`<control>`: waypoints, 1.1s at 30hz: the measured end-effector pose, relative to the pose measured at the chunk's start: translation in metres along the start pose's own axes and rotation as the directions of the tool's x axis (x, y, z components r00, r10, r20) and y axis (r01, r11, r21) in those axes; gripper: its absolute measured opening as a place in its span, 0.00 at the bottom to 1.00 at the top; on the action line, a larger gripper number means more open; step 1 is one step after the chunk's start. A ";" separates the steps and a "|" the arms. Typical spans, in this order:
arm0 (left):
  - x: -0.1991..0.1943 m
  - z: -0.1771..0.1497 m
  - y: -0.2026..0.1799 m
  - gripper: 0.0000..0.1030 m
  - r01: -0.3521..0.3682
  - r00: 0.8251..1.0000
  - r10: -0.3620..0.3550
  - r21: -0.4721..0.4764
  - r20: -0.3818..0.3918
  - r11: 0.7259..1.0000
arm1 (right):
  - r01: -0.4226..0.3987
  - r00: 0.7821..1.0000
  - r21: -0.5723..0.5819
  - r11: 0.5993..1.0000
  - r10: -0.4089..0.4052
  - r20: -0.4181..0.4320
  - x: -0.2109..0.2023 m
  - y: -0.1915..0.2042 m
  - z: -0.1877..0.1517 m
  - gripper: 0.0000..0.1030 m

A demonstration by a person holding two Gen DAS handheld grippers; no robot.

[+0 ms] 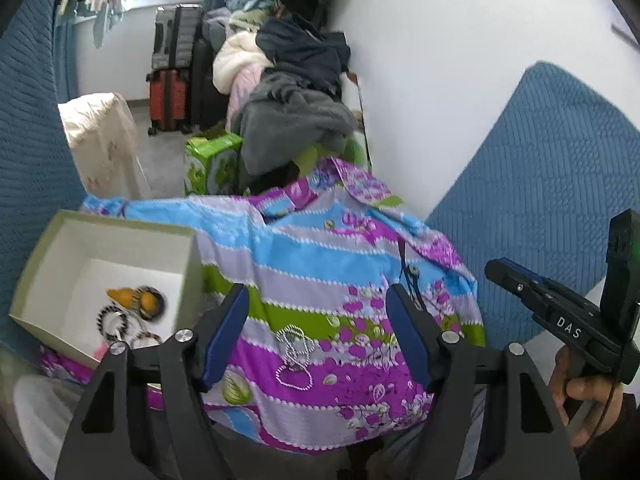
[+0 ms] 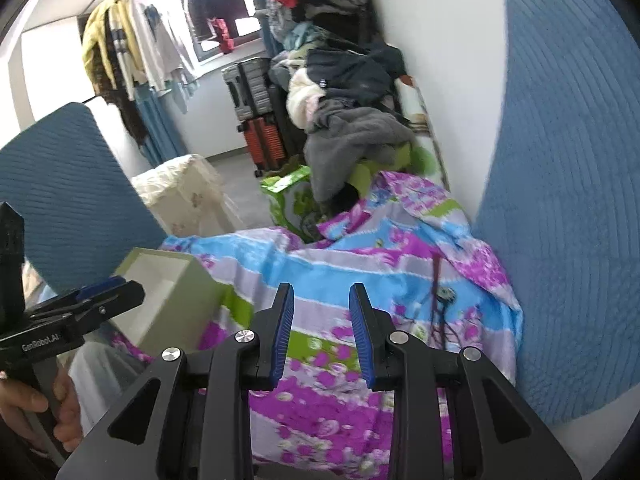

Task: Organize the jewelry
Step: 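Move both open grippers back from the box to the cloth, then close the right gripper on the green-flower hair clip while the left closes on the bead chain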

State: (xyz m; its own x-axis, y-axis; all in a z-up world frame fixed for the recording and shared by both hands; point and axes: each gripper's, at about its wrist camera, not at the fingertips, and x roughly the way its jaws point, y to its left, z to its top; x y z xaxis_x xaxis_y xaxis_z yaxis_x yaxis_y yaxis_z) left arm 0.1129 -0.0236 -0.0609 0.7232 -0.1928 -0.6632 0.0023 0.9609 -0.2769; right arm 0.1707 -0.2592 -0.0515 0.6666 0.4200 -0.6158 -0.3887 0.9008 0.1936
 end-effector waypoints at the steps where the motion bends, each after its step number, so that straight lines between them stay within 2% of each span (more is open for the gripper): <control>1: 0.007 -0.003 -0.002 0.69 0.020 1.000 -0.019 0.003 -0.017 1.000 | 0.010 1.000 0.004 1.000 -0.010 0.002 0.003 -0.007 -0.006 0.26; 7: 0.050 -0.028 -0.013 0.67 0.019 0.995 -0.015 0.035 -0.095 0.999 | 0.065 0.997 0.031 0.997 -0.064 -0.053 0.036 -0.048 -0.037 0.25; 15: 0.100 -0.048 -0.011 0.47 0.054 0.981 -0.055 -0.011 -0.187 0.998 | 0.103 0.985 0.085 0.991 -0.090 -0.147 0.082 -0.092 -0.051 0.21; 20: 0.132 -0.060 -0.012 0.34 0.010 0.968 -0.008 0.006 -0.251 1.000 | 0.130 0.974 0.112 0.985 -0.105 -0.203 0.111 -0.120 -0.052 0.18; 27: 0.151 -0.070 -0.006 0.34 -0.089 0.959 0.092 0.023 -0.268 0.996 | 0.177 0.946 0.089 0.980 -0.145 -0.289 0.152 -0.144 -0.053 0.17; 33: 0.160 -0.075 0.005 0.34 -0.150 0.945 0.151 0.026 -0.289 0.988 | 0.168 0.940 0.105 0.980 -0.127 -0.316 0.166 -0.150 -0.052 0.17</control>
State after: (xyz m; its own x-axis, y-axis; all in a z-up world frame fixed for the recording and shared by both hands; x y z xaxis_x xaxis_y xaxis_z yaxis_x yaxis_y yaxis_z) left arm 0.1768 -0.0646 -0.2204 0.4846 -0.0945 -0.8696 -0.0881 0.9838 -0.1560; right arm 0.3064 -0.3309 -0.2227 0.4747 0.2456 -0.8452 -0.2027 0.9650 0.1666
